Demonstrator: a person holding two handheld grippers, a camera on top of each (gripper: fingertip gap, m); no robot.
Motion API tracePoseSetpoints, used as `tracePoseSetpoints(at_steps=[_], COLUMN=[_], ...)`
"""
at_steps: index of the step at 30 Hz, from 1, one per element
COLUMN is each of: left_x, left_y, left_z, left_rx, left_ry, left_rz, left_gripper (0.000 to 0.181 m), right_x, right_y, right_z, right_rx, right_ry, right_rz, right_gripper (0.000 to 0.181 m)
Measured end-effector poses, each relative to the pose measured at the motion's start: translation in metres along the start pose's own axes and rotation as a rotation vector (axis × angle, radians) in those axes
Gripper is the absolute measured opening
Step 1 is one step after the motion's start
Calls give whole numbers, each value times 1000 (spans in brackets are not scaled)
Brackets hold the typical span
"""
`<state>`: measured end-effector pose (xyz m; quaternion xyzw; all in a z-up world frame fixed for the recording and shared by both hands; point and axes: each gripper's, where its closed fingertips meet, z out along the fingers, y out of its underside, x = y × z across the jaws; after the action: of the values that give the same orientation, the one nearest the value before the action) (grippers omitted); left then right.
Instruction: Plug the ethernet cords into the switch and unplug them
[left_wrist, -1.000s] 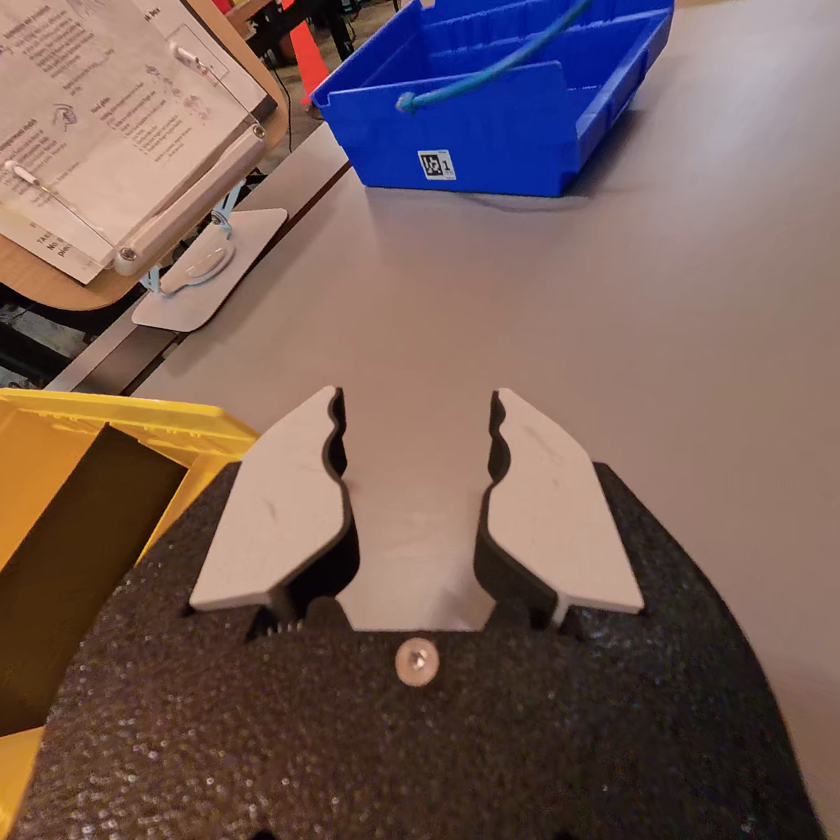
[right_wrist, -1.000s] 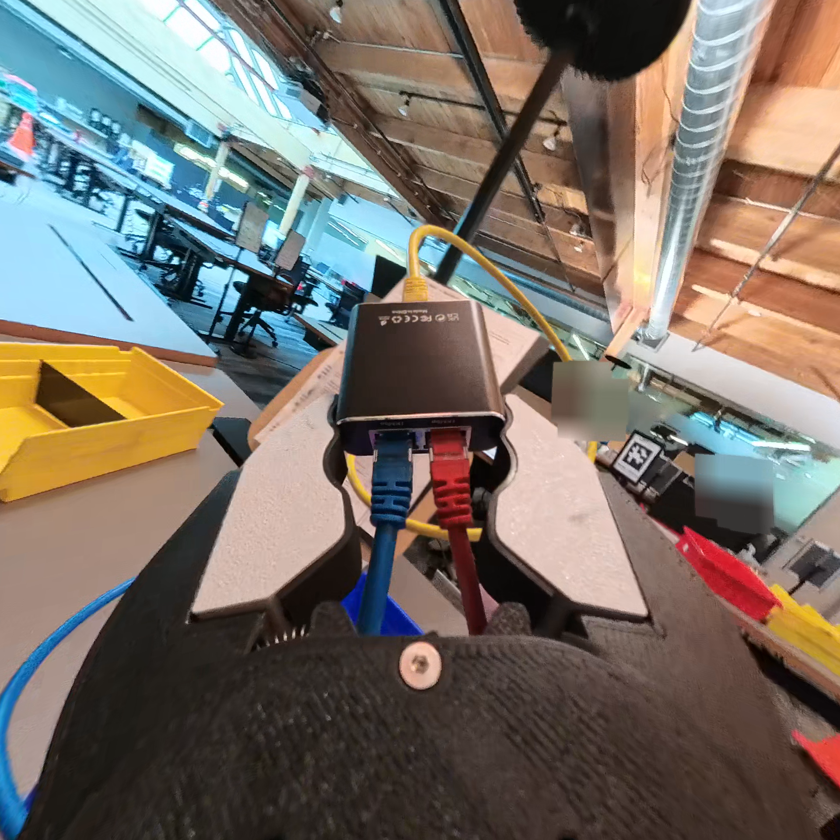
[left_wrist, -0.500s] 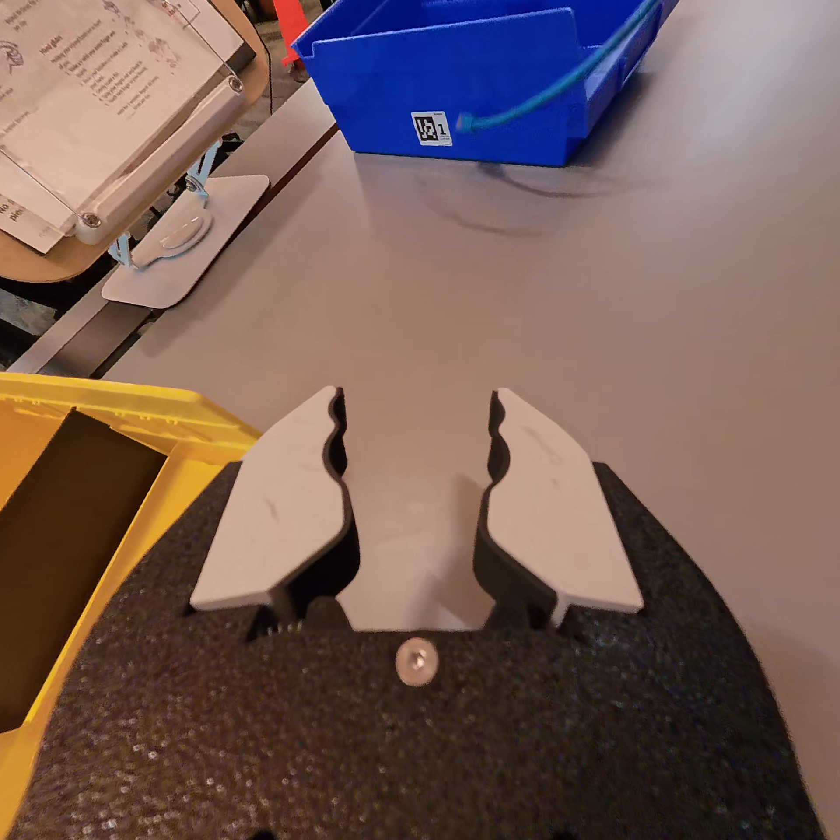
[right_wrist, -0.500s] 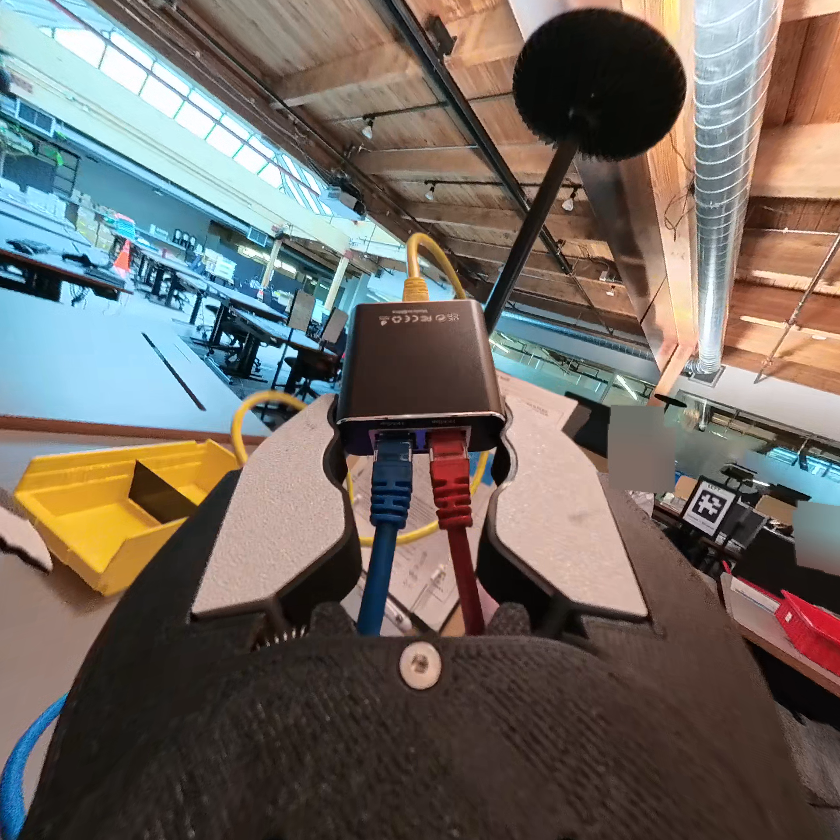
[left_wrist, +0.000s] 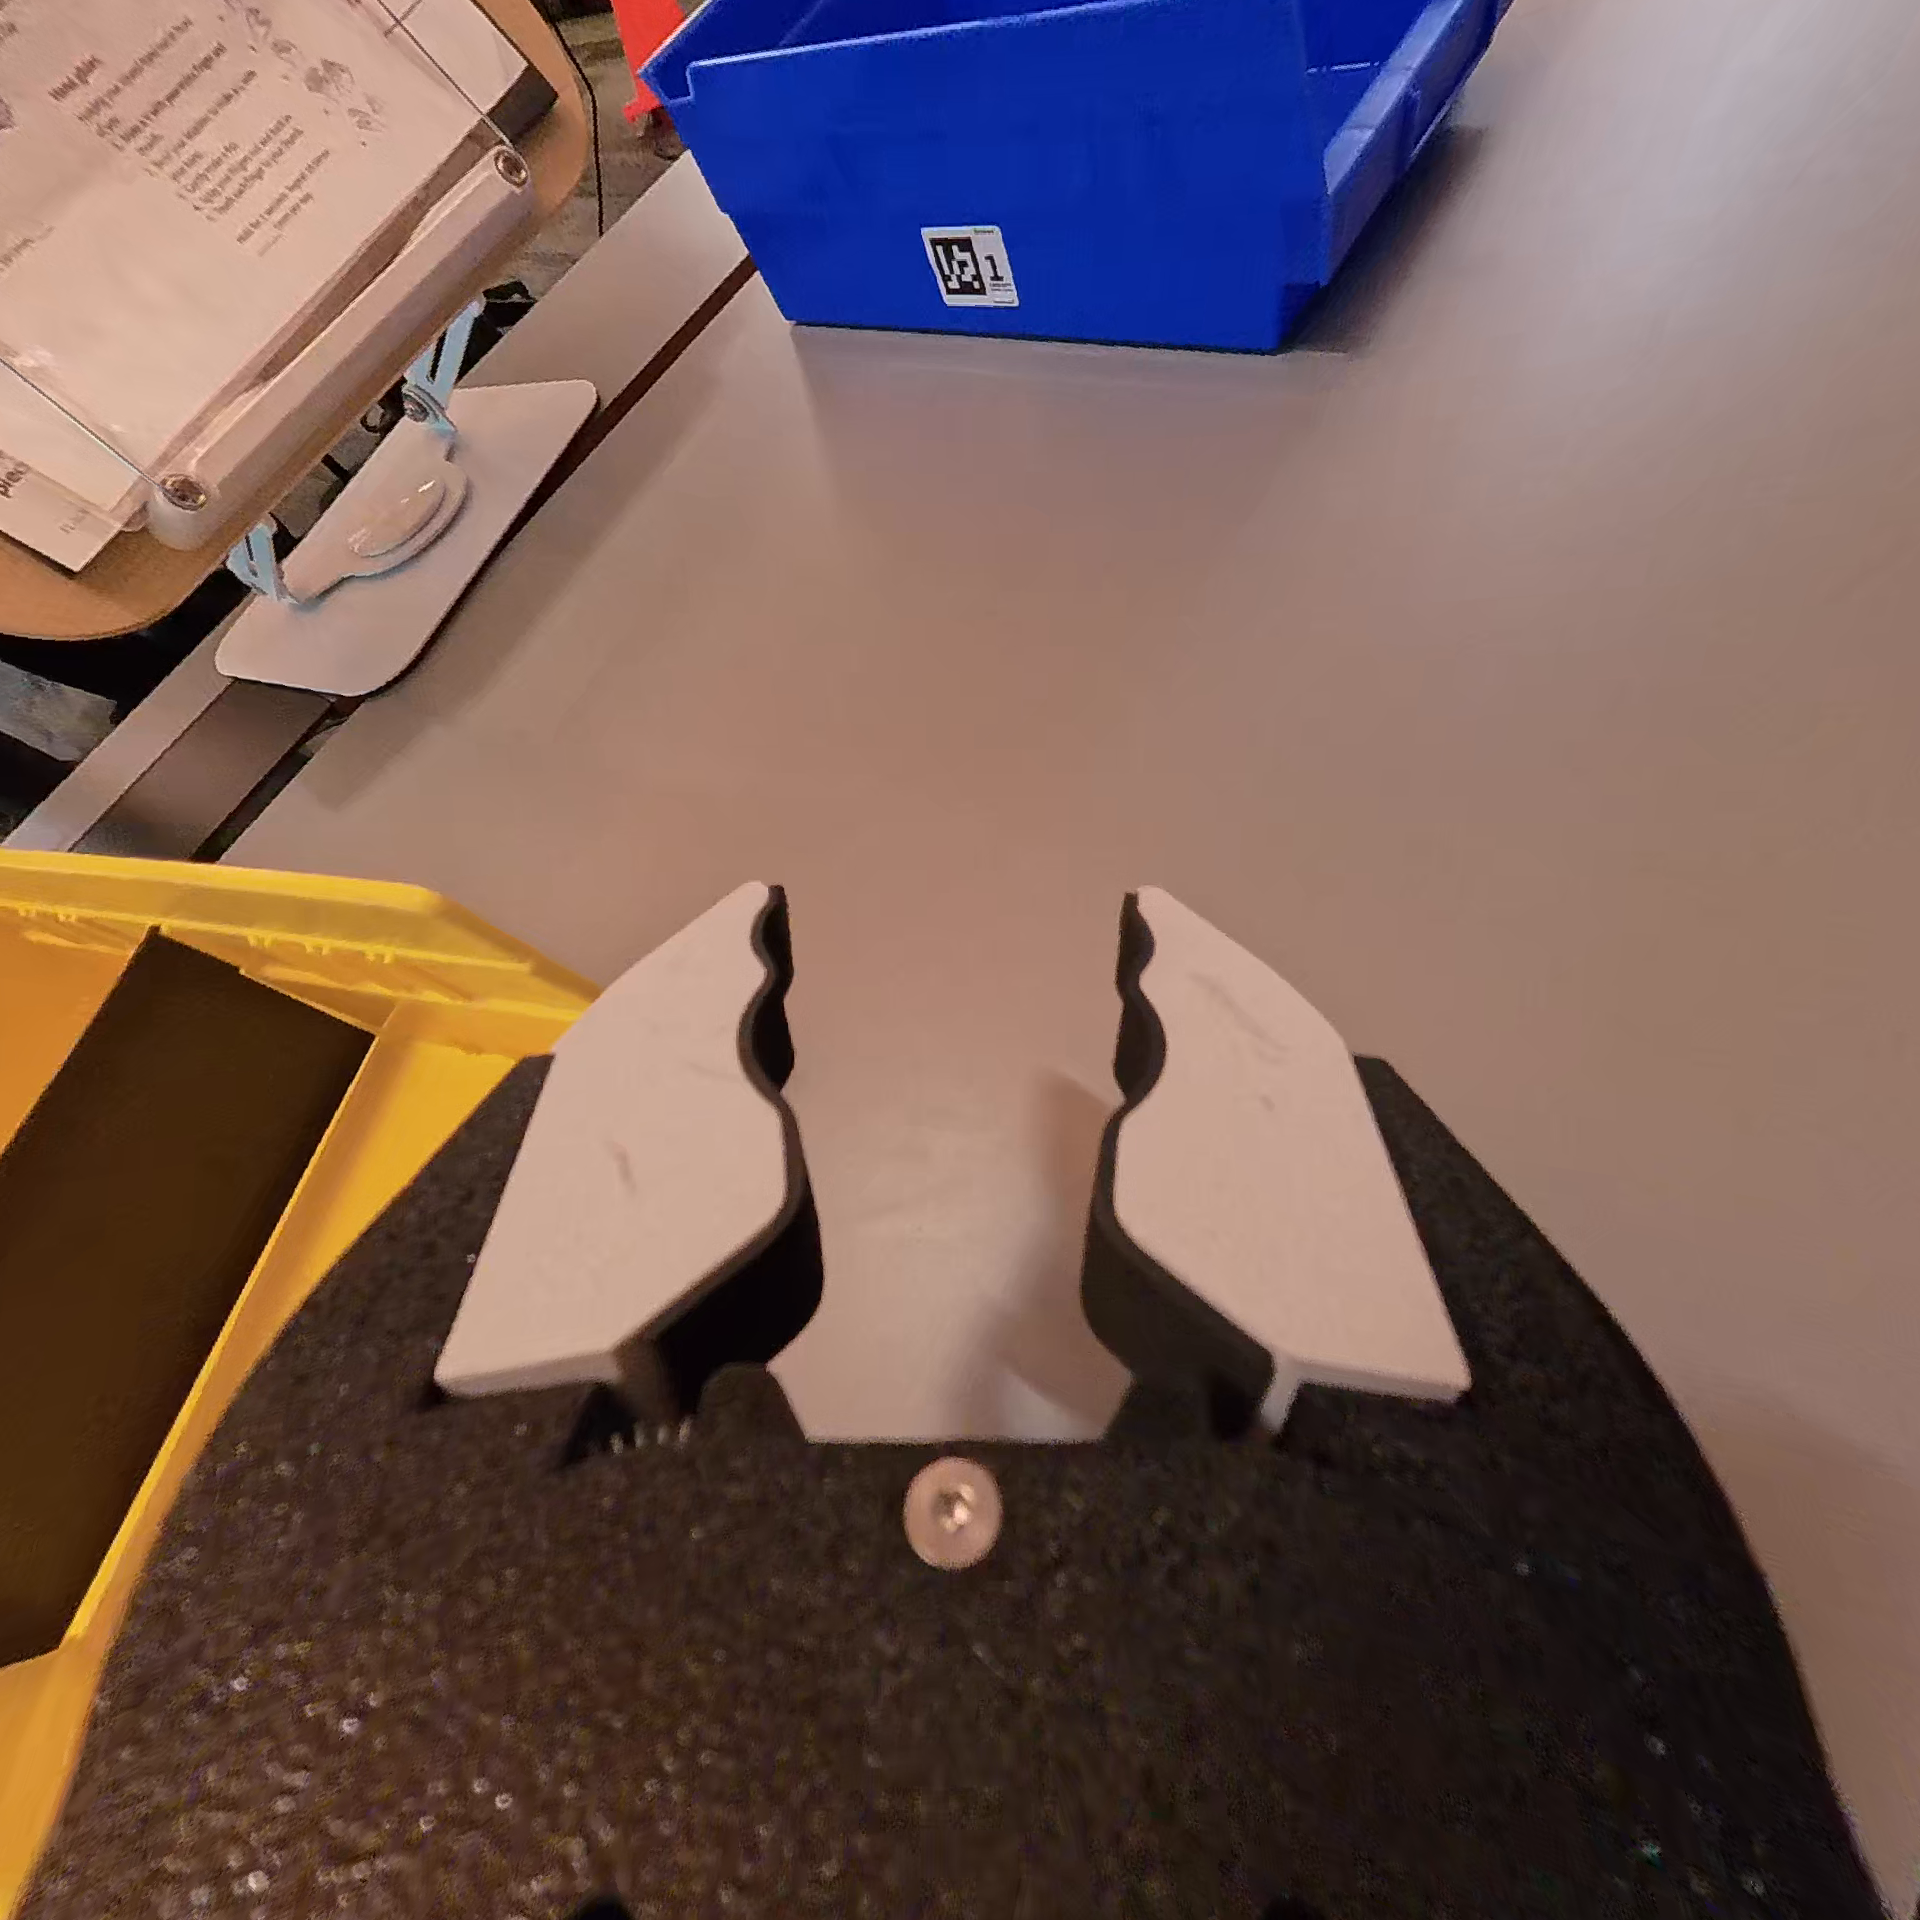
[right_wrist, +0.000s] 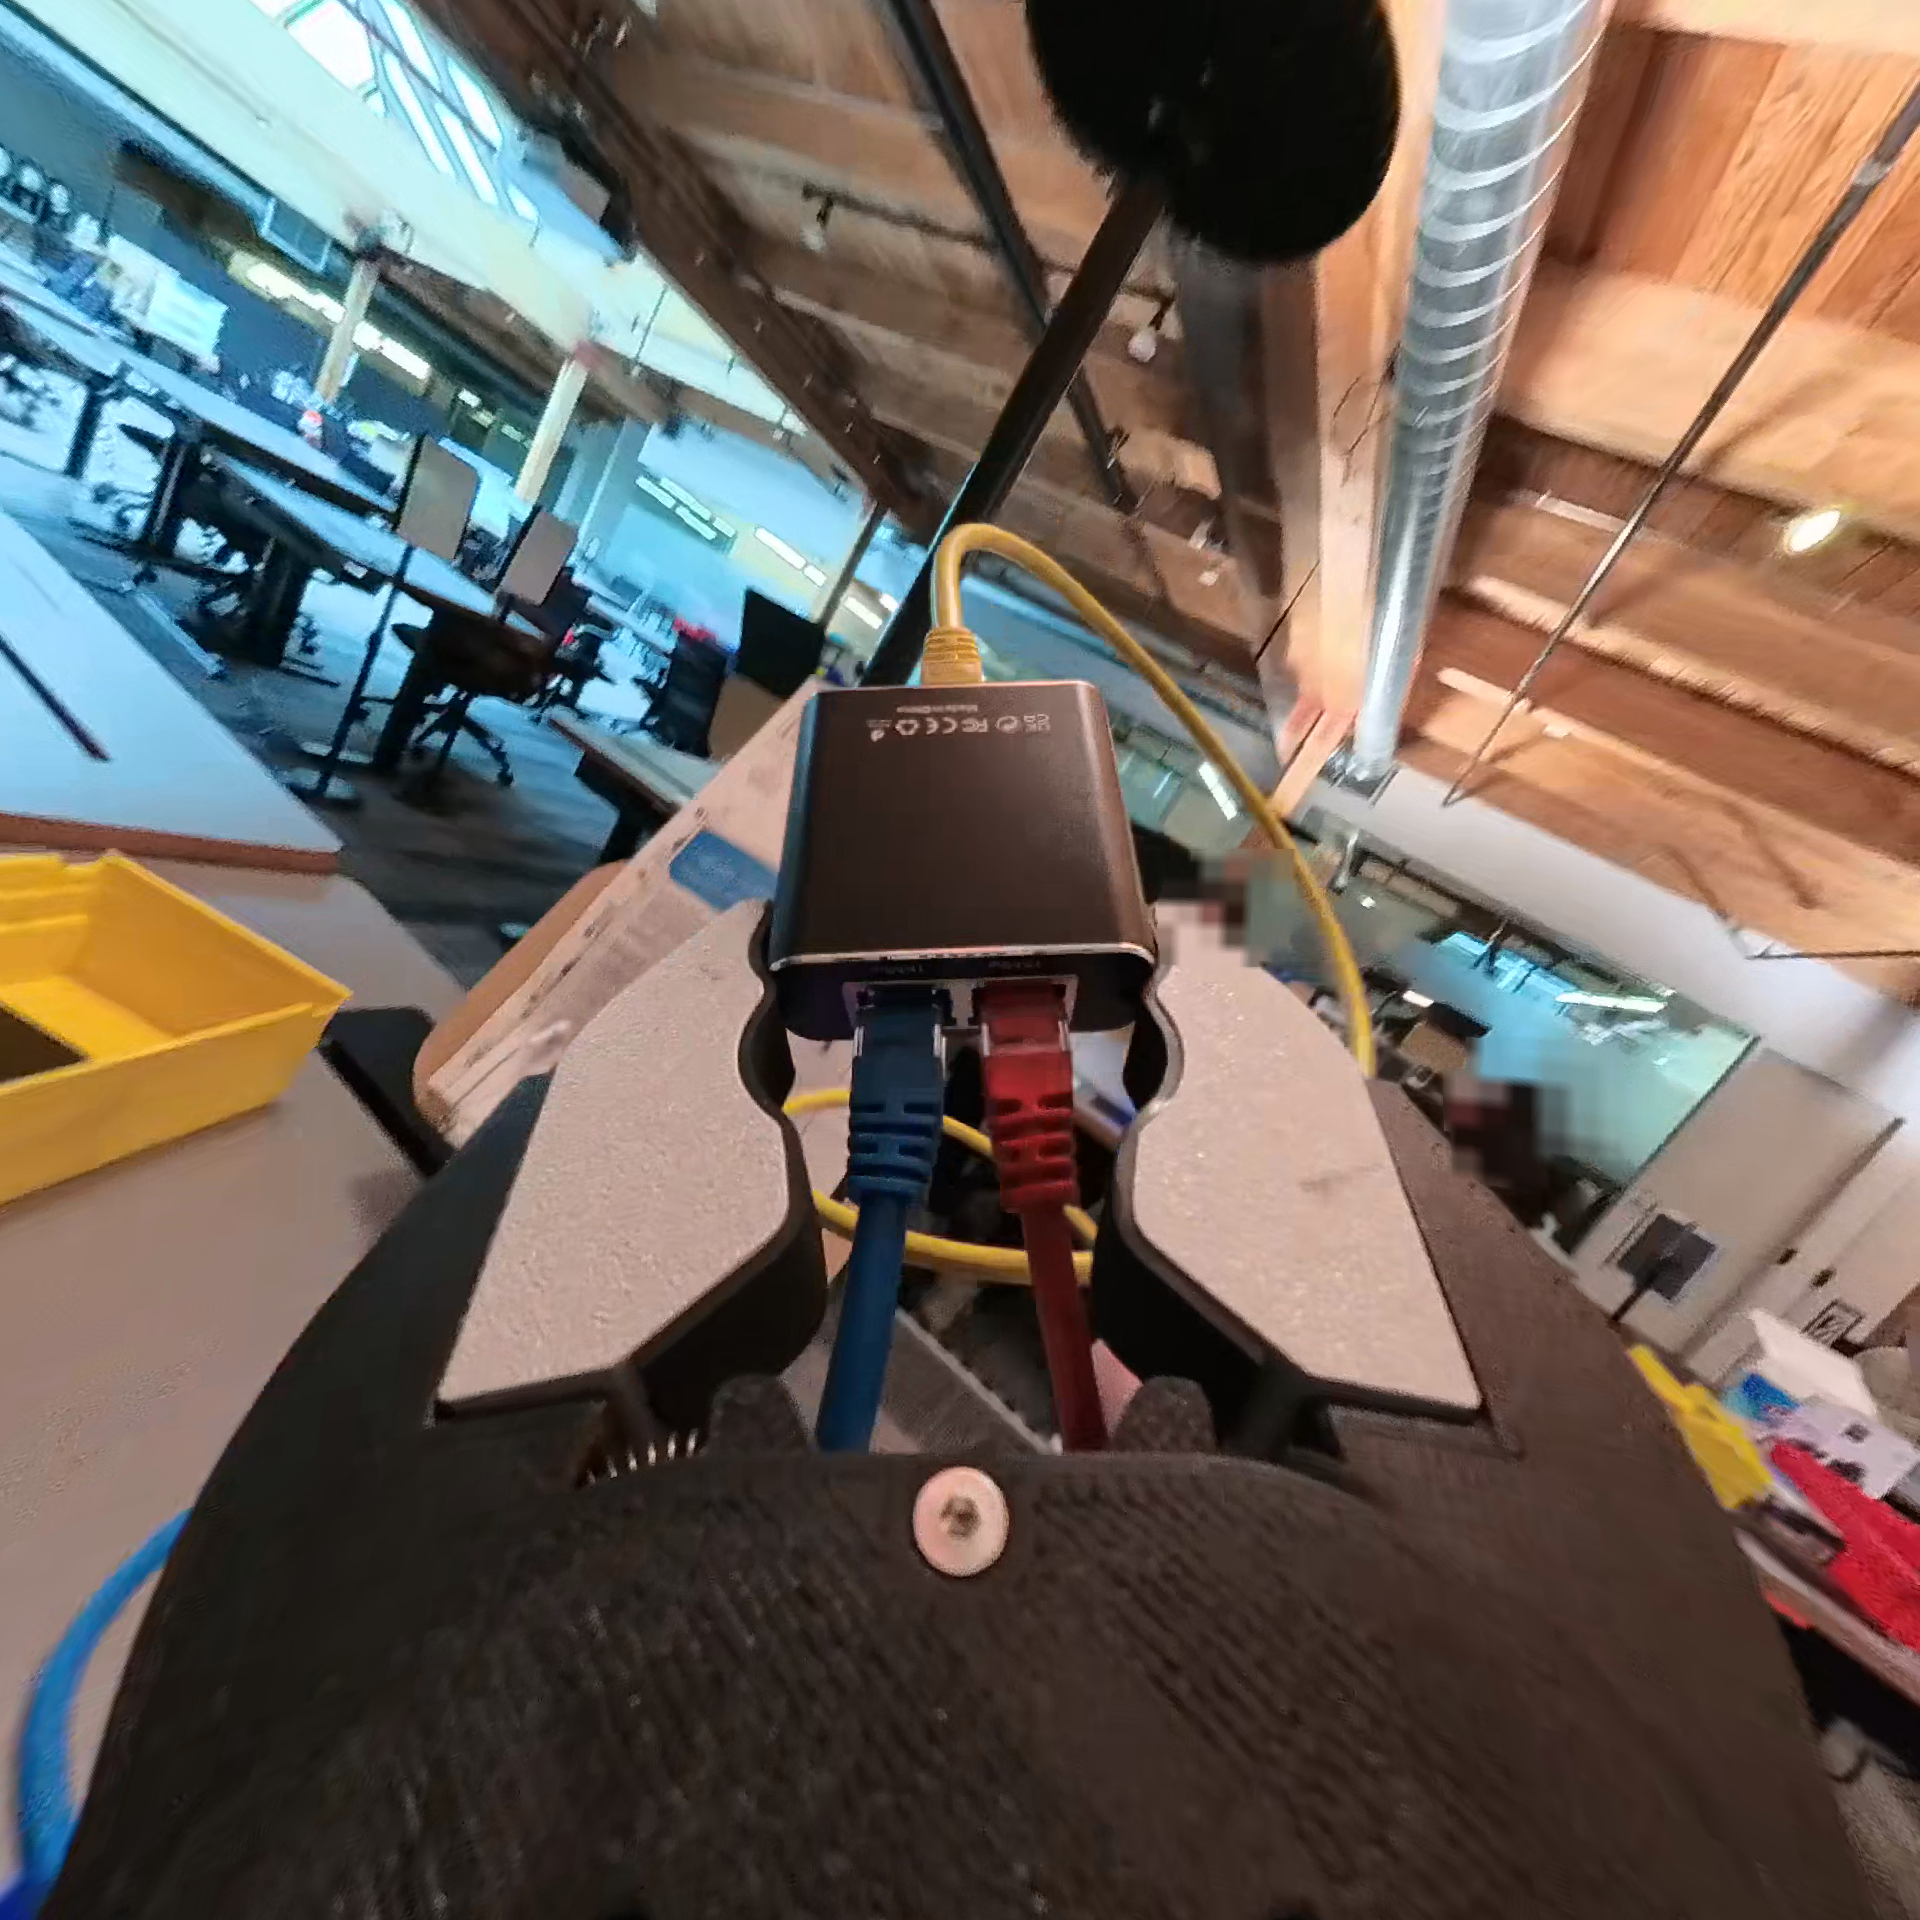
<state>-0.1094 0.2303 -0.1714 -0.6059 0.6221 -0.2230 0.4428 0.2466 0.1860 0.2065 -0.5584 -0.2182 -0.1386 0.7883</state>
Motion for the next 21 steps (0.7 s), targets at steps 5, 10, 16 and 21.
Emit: tracePoseSetpoints(at_steps=[5, 10, 16, 21], left_x=[4, 7, 12, 12], left_y=[1, 4, 8, 16], left_z=[5, 9, 13, 14], left_rx=[-10, -21, -41, -69], left_ry=[14, 26, 40, 42], left_rz=[5, 3, 10, 15], left_gripper=[59, 59, 59, 59], right_x=[-35, -70, -70, -42], right_y=[78, 148, 210, 226], right_z=[9, 14, 11, -5], right_rx=[-130, -248, -380, -323], right_ry=[-123, -193, -50, 97], right_rz=[30, 68, 56, 197], right_gripper=[62, 62, 63, 62])
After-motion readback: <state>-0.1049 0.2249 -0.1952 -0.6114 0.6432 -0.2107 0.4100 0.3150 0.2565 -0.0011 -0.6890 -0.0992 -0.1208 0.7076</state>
